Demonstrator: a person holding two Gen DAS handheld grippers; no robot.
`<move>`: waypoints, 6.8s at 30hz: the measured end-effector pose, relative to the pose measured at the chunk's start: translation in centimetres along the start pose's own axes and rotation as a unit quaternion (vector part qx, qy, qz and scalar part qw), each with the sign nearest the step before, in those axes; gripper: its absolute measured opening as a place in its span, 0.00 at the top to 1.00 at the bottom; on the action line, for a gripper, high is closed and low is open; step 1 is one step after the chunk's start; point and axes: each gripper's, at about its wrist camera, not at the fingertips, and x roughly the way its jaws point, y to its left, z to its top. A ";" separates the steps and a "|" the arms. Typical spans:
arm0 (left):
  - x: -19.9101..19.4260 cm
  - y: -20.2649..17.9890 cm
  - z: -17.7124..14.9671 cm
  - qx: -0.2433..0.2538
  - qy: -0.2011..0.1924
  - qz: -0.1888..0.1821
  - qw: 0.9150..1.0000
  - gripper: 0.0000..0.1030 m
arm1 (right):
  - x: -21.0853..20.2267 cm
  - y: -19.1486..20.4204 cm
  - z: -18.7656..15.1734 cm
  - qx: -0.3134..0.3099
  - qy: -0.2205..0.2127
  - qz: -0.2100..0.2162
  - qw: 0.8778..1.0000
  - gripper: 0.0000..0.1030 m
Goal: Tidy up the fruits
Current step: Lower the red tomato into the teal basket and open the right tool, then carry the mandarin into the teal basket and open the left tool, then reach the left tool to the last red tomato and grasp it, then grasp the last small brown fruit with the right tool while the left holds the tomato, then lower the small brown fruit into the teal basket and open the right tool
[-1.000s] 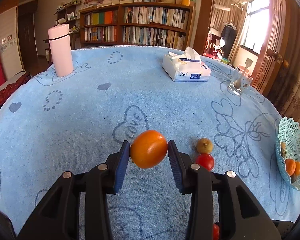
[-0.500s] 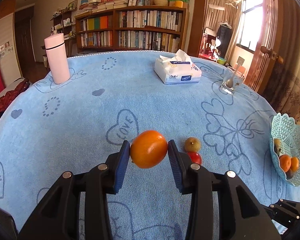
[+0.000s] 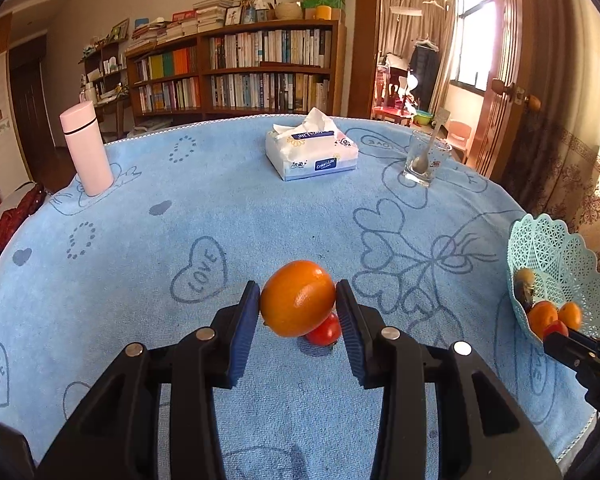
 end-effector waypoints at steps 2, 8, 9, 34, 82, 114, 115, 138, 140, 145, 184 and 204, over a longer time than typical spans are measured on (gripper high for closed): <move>-0.1 -0.6 0.2 0.006 -0.001 -0.002 1.000 0.61 | -0.4 -1.3 0.2 0.009 -0.006 -0.011 1.000 0.74; -0.1 -2.7 0.5 0.024 -0.001 -0.013 1.000 0.61 | -1.2 -4.1 0.1 0.030 -0.015 -0.035 0.999 0.74; -0.1 -3.0 0.6 0.027 -0.001 -0.015 1.000 0.61 | -1.3 -4.5 0.1 0.033 -0.016 -0.039 0.999 0.74; 0.5 -12.4 1.2 0.104 0.006 -0.091 0.990 0.61 | -3.8 -10.2 0.4 0.104 -0.072 -0.080 0.989 0.53; 1.4 -16.6 2.8 0.085 0.000 -0.132 0.988 0.16 | -6.2 -11.9 0.9 0.144 -0.113 -0.107 0.977 0.43; 2.6 -1.9 -1.5 0.010 0.043 0.009 0.999 0.26 | -4.1 -7.3 0.4 0.082 -0.096 -0.083 0.989 0.38; 2.8 -1.7 -1.6 0.010 0.046 0.009 0.999 0.27 | -4.1 -6.9 0.3 0.078 -0.096 -0.082 0.989 0.37; 5.4 0.4 -2.2 -0.030 0.060 -0.005 0.998 0.72 | 0.1 0.0 1.1 0.012 -0.060 -0.032 0.998 0.37; 4.7 1.0 -2.0 -0.038 0.047 0.006 0.998 0.72 | 0.8 1.1 1.3 -0.002 -0.052 -0.025 0.998 0.37; 3.2 2.7 -1.6 -0.053 0.015 0.049 0.997 0.72 | 3.3 4.4 1.7 -0.047 -0.022 0.002 0.999 0.37; 2.5 7.1 -2.2 -0.111 0.005 0.088 0.990 0.72 | 16.3 14.2 3.1 -0.141 0.096 0.041 0.985 0.74; 2.1 4.9 -2.2 -0.086 0.000 0.061 0.994 0.72 | 6.8 7.7 4.2 -0.066 0.022 0.006 0.998 0.74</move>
